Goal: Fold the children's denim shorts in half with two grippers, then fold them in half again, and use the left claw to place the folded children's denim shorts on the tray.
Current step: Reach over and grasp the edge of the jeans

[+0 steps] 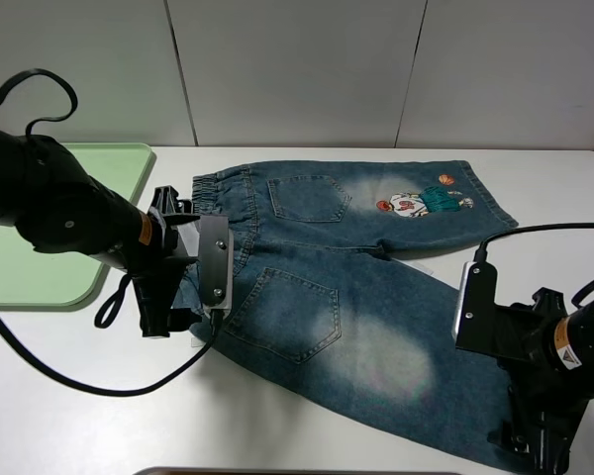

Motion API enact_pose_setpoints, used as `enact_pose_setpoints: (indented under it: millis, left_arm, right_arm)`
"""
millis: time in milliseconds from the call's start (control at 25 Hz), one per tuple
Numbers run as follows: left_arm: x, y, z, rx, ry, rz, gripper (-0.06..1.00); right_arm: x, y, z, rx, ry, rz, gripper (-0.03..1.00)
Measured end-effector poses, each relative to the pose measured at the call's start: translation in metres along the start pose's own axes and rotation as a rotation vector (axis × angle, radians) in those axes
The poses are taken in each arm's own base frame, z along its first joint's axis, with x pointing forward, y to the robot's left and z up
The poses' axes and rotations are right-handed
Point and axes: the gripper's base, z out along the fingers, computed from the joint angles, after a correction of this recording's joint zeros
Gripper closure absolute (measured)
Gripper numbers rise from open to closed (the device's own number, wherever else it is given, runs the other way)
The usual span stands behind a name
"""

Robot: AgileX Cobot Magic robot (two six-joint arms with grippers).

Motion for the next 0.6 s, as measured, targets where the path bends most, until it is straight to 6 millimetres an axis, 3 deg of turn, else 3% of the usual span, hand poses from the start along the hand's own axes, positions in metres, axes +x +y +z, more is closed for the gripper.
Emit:
enact_pose_setpoints:
  millis: [600]
  left_arm:
    - [-0.004,0.003,0.0,-0.032,-0.04,-0.003,-0.03]
  right_arm:
    - [0.004,0.007,0.031,-0.044,0.045,-0.114,0.27]
